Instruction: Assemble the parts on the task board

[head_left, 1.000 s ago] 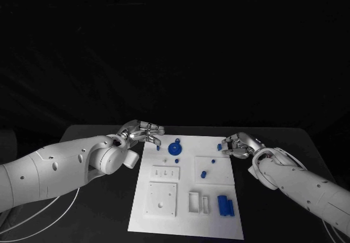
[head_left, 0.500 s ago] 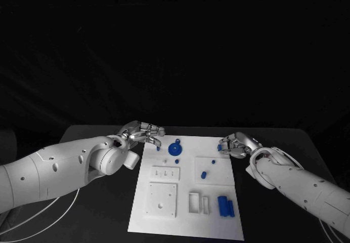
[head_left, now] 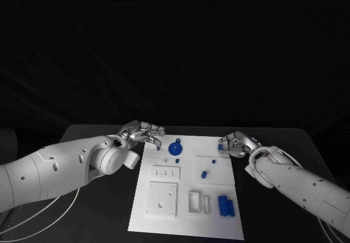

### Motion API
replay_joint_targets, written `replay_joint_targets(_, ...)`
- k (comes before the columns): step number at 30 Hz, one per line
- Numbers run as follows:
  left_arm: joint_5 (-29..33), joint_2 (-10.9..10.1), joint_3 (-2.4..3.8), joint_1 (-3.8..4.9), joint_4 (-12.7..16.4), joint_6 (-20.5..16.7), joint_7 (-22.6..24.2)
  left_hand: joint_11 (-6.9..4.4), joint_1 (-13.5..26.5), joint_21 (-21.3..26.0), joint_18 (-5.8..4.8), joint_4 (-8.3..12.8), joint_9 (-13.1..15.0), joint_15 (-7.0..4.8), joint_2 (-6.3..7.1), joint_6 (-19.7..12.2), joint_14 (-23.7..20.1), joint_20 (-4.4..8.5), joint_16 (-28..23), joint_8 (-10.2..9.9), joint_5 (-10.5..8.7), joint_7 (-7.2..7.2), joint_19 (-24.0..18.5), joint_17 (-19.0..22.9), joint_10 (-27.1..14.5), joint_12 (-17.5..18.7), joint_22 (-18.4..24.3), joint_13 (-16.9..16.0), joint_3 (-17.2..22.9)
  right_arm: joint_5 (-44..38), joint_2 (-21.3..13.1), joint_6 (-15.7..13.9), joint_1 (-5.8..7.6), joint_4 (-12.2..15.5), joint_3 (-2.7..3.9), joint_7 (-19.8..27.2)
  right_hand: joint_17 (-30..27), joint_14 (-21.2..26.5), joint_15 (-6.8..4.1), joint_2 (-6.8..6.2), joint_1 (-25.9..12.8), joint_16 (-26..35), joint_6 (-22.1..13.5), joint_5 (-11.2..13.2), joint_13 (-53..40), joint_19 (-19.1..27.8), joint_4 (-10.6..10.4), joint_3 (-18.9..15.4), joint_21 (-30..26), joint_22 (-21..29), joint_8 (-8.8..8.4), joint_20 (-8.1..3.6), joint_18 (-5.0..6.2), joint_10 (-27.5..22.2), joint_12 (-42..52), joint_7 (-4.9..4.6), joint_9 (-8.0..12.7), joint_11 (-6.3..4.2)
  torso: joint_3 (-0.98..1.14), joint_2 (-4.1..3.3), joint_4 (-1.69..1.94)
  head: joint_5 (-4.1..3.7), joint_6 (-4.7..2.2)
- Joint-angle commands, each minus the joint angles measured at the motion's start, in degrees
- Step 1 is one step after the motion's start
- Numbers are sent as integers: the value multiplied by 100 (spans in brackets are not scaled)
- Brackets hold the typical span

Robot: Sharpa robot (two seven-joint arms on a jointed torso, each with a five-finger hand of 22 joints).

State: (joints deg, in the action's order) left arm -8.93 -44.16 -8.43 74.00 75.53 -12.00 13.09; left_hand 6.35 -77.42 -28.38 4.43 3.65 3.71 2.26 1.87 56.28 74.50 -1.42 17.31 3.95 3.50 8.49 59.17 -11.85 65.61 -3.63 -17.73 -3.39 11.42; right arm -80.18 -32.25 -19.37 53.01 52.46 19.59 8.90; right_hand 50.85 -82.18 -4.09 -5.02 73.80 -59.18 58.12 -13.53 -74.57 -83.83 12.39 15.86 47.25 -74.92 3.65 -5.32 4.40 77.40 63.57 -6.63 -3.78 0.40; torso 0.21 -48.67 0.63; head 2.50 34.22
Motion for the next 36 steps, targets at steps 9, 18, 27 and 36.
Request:
replay_joint_targets(9,-21,21,6,4,6,20,24,-1,-25,-30,-4,23,2,1,-31,3,-46,18,23,-33,13,29,-33,-3,-27,29,-6,3,0,-60,30,174,1,-17,-2,3,26,-18,8,85,-124,-4,379,88,-39,-354,-11,157,-11,-274,-10,10,-24,18,74,80,0,-42,0,-1,12,-10,14)
replay_joint_targets(18,-22,34,6,4,4,23,23,0,-5,-115,4,69,2,1,-32,-3,-50,14,29,-34,11,31,-99,-6,-30,29,-84,3,21,-62,64,203,0,-53,-5,-4,36,-21,3,102,-151,-9,415,101,-46,-354,-6,186,-9,-282,-9,3,-31,24,80,87,-1,-44,-4,-3,16,8,29)
replay_joint_targets(27,-22,34,6,4,1,22,21,0,-5,-115,4,69,2,1,-32,-3,-50,14,29,-34,11,31,-99,-6,-30,29,-84,3,21,-87,128,131,-2,-152,-16,-55,36,-18,-16,162,-183,3,543,188,-56,-354,5,340,-30,-289,-8,-17,-39,20,75,120,-9,-67,-3,-9,26,24,57)
replay_joint_targets(36,-22,31,6,4,1,15,19,2,0,-120,4,68,2,3,-38,-8,-51,13,30,-34,10,33,-104,-5,-32,29,-89,3,20,-102,137,-83,-3,-180,-22,-80,53,-22,-31,207,-187,1,694,504,-69,-358,-12,636,-22,-302,-5,-32,-50,29,77,155,-26,-90,-3,-2,14,36,70)
